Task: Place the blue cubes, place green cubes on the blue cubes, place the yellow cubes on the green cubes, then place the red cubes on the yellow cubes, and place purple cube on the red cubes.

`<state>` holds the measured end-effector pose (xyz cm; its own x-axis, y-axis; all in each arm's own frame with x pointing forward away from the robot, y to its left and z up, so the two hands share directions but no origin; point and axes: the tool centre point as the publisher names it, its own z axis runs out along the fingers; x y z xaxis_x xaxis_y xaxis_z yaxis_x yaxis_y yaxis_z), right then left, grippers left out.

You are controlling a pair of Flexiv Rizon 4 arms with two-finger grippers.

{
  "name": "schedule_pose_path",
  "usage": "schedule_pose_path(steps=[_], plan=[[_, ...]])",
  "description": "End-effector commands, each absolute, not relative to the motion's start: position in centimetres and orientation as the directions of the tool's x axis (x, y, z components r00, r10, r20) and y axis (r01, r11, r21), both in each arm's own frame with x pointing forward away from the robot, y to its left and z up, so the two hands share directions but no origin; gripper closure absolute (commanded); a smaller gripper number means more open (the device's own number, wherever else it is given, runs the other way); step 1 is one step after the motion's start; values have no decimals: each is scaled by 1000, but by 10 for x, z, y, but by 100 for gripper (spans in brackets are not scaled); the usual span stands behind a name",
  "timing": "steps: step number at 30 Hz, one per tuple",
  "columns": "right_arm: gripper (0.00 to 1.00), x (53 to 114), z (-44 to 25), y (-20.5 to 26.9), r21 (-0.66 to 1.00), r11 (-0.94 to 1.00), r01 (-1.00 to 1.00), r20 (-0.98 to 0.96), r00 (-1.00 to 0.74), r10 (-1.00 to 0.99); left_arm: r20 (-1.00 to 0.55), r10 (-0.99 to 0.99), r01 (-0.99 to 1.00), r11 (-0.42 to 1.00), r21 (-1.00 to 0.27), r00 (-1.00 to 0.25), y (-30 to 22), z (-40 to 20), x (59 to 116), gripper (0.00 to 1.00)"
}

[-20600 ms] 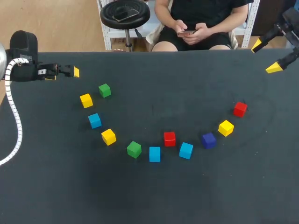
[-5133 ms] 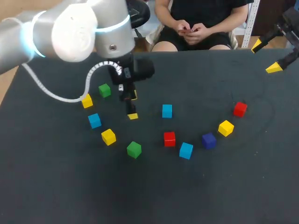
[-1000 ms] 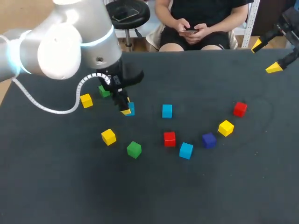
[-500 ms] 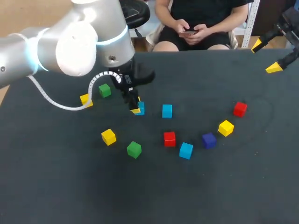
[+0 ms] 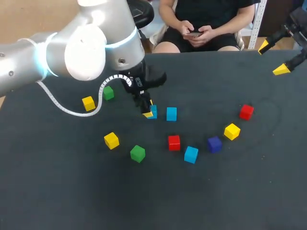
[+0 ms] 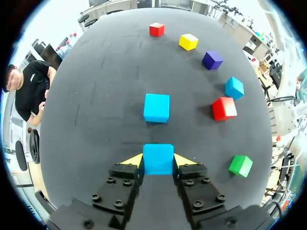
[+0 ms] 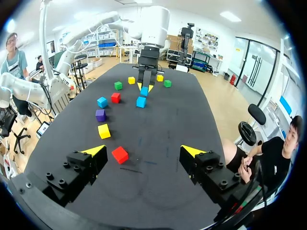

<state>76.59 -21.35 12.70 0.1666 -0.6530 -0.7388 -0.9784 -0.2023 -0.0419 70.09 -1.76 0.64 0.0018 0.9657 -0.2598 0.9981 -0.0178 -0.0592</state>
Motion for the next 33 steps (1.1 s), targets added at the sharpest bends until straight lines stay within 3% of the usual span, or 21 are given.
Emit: schedule_pose_path(steps=[1, 33], plan=[[0, 766, 127, -214, -42, -203, -978, -739, 168, -652, -261, 965, 998, -21, -64, 3, -21, 1, 702, 100], [0, 766, 127, -214, -42, -203, -978, -739, 168, -652, -234, 971, 995, -56, -78, 36, -38, -4, 709, 100]])
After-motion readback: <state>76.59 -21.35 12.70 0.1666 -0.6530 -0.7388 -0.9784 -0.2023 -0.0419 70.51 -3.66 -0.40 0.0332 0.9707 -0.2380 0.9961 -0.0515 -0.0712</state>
